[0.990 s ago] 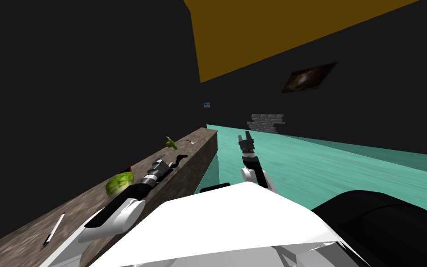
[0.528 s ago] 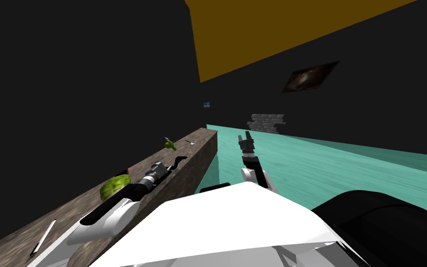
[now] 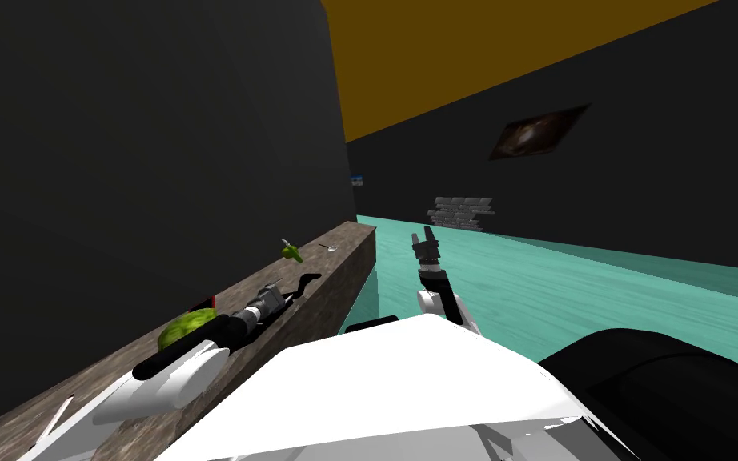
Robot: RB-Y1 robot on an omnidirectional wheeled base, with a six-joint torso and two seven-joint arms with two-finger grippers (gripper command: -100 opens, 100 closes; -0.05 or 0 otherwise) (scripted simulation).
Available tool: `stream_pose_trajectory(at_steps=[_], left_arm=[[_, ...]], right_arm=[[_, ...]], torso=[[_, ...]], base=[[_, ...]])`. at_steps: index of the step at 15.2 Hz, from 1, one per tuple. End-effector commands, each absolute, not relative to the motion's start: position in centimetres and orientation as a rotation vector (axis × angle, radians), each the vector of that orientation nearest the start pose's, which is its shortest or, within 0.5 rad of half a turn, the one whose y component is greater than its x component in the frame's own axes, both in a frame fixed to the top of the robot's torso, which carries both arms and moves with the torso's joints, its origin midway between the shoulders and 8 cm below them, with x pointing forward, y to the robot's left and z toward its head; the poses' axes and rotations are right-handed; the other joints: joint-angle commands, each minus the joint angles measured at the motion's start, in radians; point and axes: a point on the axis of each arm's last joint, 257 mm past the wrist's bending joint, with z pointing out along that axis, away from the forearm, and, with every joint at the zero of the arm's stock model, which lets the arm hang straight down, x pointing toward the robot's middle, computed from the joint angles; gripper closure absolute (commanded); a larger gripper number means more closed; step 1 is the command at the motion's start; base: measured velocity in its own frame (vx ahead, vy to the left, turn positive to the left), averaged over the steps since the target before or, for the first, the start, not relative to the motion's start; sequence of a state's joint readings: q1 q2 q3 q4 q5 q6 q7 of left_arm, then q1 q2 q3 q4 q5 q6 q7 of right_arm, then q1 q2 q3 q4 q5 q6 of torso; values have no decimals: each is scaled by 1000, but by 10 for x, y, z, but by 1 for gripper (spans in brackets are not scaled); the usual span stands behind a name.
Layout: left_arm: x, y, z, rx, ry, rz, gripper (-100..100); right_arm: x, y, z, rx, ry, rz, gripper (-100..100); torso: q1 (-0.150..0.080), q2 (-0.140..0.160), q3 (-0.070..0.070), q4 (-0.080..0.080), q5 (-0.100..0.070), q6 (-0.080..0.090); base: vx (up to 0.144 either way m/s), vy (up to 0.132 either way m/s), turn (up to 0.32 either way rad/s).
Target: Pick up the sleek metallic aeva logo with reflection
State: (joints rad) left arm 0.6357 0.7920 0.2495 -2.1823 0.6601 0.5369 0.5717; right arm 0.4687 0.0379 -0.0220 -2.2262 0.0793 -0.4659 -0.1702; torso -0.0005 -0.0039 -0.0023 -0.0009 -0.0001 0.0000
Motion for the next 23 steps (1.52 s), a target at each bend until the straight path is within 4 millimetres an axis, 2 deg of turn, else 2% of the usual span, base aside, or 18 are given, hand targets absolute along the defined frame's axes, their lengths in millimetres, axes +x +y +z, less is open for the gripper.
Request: stream_pose_trajectory(at_steps=[1,9,11,18,23], left_arm=[[350,434,-242,-1998,1281,-1028,-100],[323,455,-262,-2231,1264,-887,-100],[317,455,-269,-2262,1272,-854,-100],[289,469,-277,-2470,1225,-706,-100],[271,474,-283,-2555,1213,-604,-100]], right_arm=[[362,-282,4,752,617,1384,0],[362,-282,4,752,617,1384,0],[362,-282,4,752,617,1384,0],[362,-282,4,752,617,1384,0],[362,-282,4,752,617,1384,0]], torso=[[0,0,0,0,0,0],[0,0,0,0,0,0],[0,-1,0,0,0,0],[0,0,0,0,0,0],[0,0,0,0,0,0]], base=[[56,-13,-1],[53,-6,-2],[55,-9,0],[51,-7,-2],[48,-5,-2]])
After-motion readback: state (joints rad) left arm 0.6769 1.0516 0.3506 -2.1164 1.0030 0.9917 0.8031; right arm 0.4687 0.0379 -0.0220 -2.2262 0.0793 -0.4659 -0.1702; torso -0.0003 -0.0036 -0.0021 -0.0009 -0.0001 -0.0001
